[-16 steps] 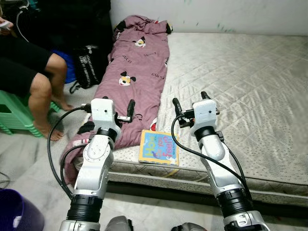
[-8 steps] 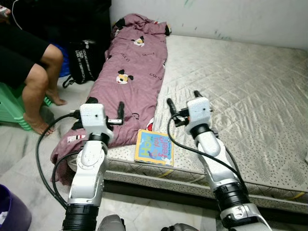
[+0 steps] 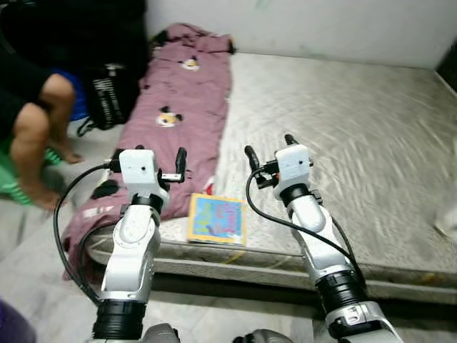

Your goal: Clean up the room

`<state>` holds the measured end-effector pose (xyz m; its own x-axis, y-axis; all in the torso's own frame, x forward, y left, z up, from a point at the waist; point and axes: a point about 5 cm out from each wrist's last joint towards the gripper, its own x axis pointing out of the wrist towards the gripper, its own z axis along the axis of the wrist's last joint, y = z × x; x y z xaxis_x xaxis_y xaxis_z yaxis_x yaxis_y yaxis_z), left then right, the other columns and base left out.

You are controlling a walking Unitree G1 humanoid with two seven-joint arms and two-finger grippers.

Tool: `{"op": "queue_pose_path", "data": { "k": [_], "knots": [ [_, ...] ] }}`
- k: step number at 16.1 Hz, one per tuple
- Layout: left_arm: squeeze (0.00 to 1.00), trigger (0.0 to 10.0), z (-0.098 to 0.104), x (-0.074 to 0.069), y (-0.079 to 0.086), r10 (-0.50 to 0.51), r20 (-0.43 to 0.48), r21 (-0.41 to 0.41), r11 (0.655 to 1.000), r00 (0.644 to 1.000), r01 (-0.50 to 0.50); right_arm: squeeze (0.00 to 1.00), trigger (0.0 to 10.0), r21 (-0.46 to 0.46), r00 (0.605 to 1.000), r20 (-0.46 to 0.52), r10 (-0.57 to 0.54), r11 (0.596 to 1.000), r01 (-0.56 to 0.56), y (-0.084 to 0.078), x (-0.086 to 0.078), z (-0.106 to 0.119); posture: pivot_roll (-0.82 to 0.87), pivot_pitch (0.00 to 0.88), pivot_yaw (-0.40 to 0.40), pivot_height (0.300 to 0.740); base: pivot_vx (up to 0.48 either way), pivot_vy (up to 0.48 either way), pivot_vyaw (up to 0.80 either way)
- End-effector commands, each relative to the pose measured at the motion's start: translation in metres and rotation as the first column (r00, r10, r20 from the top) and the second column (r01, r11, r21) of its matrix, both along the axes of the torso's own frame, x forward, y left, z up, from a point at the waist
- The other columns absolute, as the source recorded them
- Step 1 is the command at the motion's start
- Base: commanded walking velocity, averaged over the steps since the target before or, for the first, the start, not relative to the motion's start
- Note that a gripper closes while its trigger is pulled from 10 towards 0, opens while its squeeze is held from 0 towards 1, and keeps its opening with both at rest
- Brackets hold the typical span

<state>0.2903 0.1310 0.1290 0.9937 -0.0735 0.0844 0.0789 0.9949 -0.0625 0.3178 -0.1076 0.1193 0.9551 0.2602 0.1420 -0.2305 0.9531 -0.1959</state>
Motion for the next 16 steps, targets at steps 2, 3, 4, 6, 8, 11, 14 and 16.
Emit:
{"op": "queue_pose_path", "data": {
  "k": [2, 3, 4, 6, 8, 11, 14, 16],
  "knots": [
    [0.0, 10.0, -0.0009, 0.0025, -0.0015, -0.019, -0.012, 0.007, 1.0, 1.0, 0.019, 0.0, 10.0, 0.007, 1.0, 0.009, -0.007, 1.0, 0.007, -0.0007, 0.0008, 0.002, 0.02, 0.0, -0.04, 0.74, 0.0, -0.244, 0.0],
    [0.0, 10.0, -0.0009, 0.0027, -0.0012, -0.019, -0.012, 0.008, 1.0, 1.0, 0.019, 0.0, 10.0, 0.008, 1.0, 0.011, -0.006, 1.0, 0.006, -0.0002, 0.001, 0.0022, 0.02, 0.0, -0.042, 0.74, 0.0, -0.247, 0.0],
    [0.0, 10.0, -0.0003, 0.0028, -0.0006, -0.017, -0.008, 0.011, 1.0, 1.0, 0.017, 0.0, 10.0, 0.009, 1.0, 0.011, -0.003, 1.0, 0.003, 0.0006, 0.0017, 0.0024, 0.02, 0.0, -0.043, 0.74, 0.0, -0.247, 0.0],
    [0.0, 10.0, 0.0007, 0.0028, 0.0013, -0.004, -0.001, 0.013, 1.0, 1.0, 0.004, 0.0, 10.0, 0.01, 1.0, 0.01, 0.003, 1.0, -0.003, 0.0022, 0.0029, 0.0028, 0.03, 0.0, -0.046, 0.74, 0.0, -0.246, 0.0],
    [0.0, 10.0, 0.0012, 0.0034, 0.0023, 0.0, 0.001, 0.013, 1.0, 1.0, 0.0, 0.0, 10.0, 0.011, 1.0, 0.009, 0.005, 1.0, -0.006, 0.003, 0.0038, 0.0032, 0.03, 0.0, -0.047, 0.74, 0.0, -0.242, 0.0],
    [0.0, 10.0, 0.0015, 0.0045, 0.0021, -0.001, 0.001, 0.013, 1.0, 1.0, 0.001, 0.0, 10.0, 0.011, 1.0, 0.01, 0.005, 1.0, -0.006, 0.0033, 0.0046, 0.0036, 0.03, 0.0, -0.046, 0.74, 0.0, -0.245, 0.0],
    [0.0, 10.0, 0.0015, 0.0047, 0.0009, -0.004, 0.002, 0.012, 1.0, 1.0, 0.004, 0.0, 10.0, 0.011, 1.0, 0.012, 0.002, 1.0, -0.002, 0.0021, 0.0046, 0.0036, 0.02, 0.0, -0.046, 0.74, 0.0, -0.246, 0.0],
    [0.0, 10.0, 0.0017, 0.0049, 0.0005, -0.006, 0.001, 0.01, 1.0, 1.0, 0.006, 0.0, 10.0, 0.01, 1.0, 0.013, 0.001, 1.0, -0.001, 0.0017, 0.0048, 0.004, 0.02, 0.0, -0.047, 0.74, 0.0, -0.246, 0.0]
  ]
}}
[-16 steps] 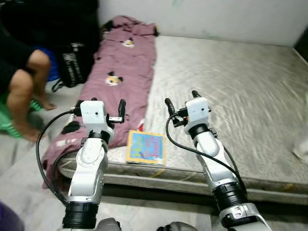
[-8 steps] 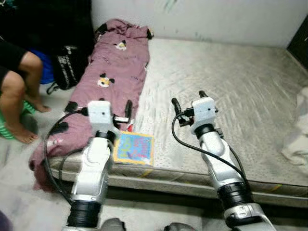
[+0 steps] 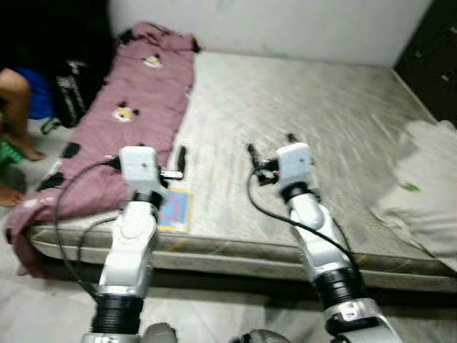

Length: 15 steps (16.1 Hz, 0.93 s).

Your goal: Clean up the room

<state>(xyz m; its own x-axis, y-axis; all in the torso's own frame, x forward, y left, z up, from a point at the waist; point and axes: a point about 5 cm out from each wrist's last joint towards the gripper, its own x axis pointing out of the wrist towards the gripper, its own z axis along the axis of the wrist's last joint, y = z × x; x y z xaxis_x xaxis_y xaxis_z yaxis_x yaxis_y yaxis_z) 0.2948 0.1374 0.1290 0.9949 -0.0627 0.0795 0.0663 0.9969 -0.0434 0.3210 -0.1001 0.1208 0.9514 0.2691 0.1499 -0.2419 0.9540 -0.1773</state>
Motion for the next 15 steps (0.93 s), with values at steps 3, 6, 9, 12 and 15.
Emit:
{"op": "queue_pose_path", "data": {
  "k": [3, 6, 9, 12, 15],
  "knots": [
    [0.0, 10.0, 0.0026, 0.0005, -0.006, -0.018, 0.013, -0.027, 0.999, 1.0, 0.018, 0.0, 10.0, -0.012, 1.0, 0.01, -0.008, 1.0, 0.009, -0.0058, 0.0019, 0.0027, 0.02, 0.0, -0.052, 0.74, 0.0, -0.082, 0.0],
    [0.0, 10.0, 0.0049, -0.0007, -0.0077, -0.034, 0.035, -0.033, 0.999, 0.999, 0.035, 0.0, 10.0, -0.014, 1.0, 0.01, -0.006, 1.0, 0.006, -0.006, 0.0022, 0.0024, 0.02, 0.0, -0.053, 0.74, 0.0, 0.0, 0.0],
    [0.0, 10.0, 0.0054, -0.001, -0.0089, -0.046, 0.041, -0.041, 0.998, 0.998, 0.048, 0.0, 10.0, -0.007, 1.0, 0.001, -0.012, 1.0, 0.012, -0.0068, 0.0024, 0.0016, 0.02, 0.0, -0.052, 0.74, 0.0, 0.0, -0.14],
    [0.0, 10.0, 0.0058, -0.0014, -0.0096, -0.052, 0.045, -0.045, 0.998, 0.998, 0.054, 0.0, 10.0, -0.005, 1.0, 0.002, -0.012, 1.0, 0.012, -0.0073, 0.0025, 0.0017, 0.02, 0.0, -0.052, 0.74, 0.263, 0.0, -0.14],
    [0.0, 10.0, 0.006, -0.0015, -0.0094, -0.053, 0.048, -0.046, 0.997, 0.997, 0.055, 0.0, 10.0, -0.006, 1.0, 0.004, -0.01, 1.0, 0.01, -0.0068, 0.0025, 0.002, 0.02, 0.0, -0.053, 0.74, 0.275, 0.0, 0.0]
  ]
}}
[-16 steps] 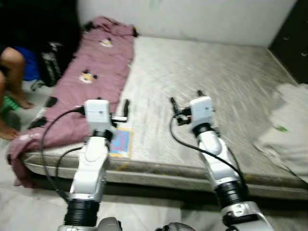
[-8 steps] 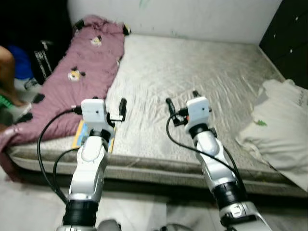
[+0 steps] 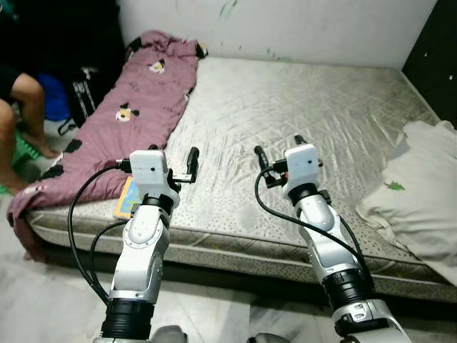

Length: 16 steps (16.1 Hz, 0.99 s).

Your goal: Clean up the room

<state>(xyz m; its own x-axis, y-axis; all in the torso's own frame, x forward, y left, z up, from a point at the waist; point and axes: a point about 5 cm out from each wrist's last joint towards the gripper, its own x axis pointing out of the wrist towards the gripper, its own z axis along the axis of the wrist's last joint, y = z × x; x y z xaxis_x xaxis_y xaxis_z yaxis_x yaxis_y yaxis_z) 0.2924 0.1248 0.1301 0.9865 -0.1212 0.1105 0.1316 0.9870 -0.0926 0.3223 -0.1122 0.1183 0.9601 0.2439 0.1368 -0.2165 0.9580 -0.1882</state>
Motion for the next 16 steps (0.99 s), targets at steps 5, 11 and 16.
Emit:
{"op": "queue_pose_path", "data": {
  "k": [5, 11, 16],
  "knots": [
    [0.0, 10.0, 0.0048, 0.0006, 0.0024, -0.002, 0.026, 0.006, 1.0, 1.0, 0.002, 0.0, 10.0, 0.009, 1.0, 0.009, 0.018, 1.0, -0.018, 0.0056, 0.0014, 0.0035, 0.02, 0.0, -0.052, 0.74, 0.328, 0.0, -0.23],
    [0.0, 10.0, 0.0027, 0.0018, 0.0032, 0.009, 0.005, 0.009, 1.0, 1.0, -0.009, 0.0, 10.0, 0.008, 1.0, 0.011, 0.021, 1.0, -0.021, 0.0063, 0.002, 0.004, 0.02, 0.0, -0.051, 0.74, 0.289, 0.0, 0.0],
    [0.0, 10.0, 0.0015, 0.0032, 0.0041, 0.023, -0.007, 0.015, 1.0, 1.0, -0.023, 0.0, 10.0, 0.009, 1.0, 0.01, 0.017, 1.0, -0.017, 0.0056, 0.0026, 0.004, 0.02, 0.0, -0.05, 0.74, 0.0, 0.0, 0.0]
  ]
}}
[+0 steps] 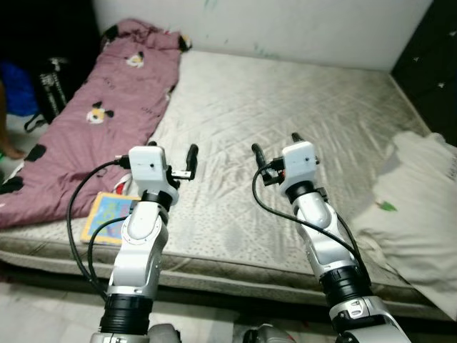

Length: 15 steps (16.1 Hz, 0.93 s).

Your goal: Clean up the room

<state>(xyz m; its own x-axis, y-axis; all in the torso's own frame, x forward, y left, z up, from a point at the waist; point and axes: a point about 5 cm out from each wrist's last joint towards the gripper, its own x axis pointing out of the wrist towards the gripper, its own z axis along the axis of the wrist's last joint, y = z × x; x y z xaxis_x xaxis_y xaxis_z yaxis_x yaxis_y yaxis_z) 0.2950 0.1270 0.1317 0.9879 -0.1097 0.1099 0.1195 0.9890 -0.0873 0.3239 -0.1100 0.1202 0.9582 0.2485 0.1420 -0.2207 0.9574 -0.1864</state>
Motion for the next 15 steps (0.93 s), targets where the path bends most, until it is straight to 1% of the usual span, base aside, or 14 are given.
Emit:
{"op": "queue_pose_path", "data": {
  "k": [1, 3, 7, 15],
  "knots": [
    [0.0, 10.0, 0.0001, 0.0007, 0.002, 0.013, -0.007, 0.012, 1.0, 1.0, -0.012, 0.0, 10.0, 0.007, 1.0, 0.002, 0.009, 1.0, -0.009, 0.0032, 0.0011, 0.0019, 0.02, 0.0, -0.05, 0.74, 0.0, 0.0, -0.52],
    [0.0, 10.0, 0.0002, 0.001, 0.0017, 0.014, -0.006, 0.013, 1.0, 1.0, -0.014, 0.0, 10.0, 0.005, 1.0, 0.001, 0.009, 1.0, -0.009, 0.003, 0.0015, 0.002, 0.02, 0.0, -0.052, 0.74, 0.0, 0.0, -0.8],
    [0.0, 10.0, 0.0003, 0.0011, 0.0014, 0.016, -0.004, 0.013, 1.0, 1.0, -0.015, 0.0, 10.0, 0.004, 1.0, 0.003, 0.01, 1.0, -0.01, 0.0031, 0.0017, 0.0022, 0.02, 0.0, -0.053, 0.74, 0.0, 0.0, 0.0],
    [0.0, 10.0, 0.0008, 0.0009, 0.0008, 0.014, -0.003, 0.013, 1.0, 1.0, -0.014, 0.0, 10.0, -0.006, 1.0, 0.005, 0.016, 1.0, -0.016, 0.0038, 0.0016, 0.0023, 0.02, 0.0, -0.053, 0.74, 0.0, -0.266, 0.0]
  ]
}}
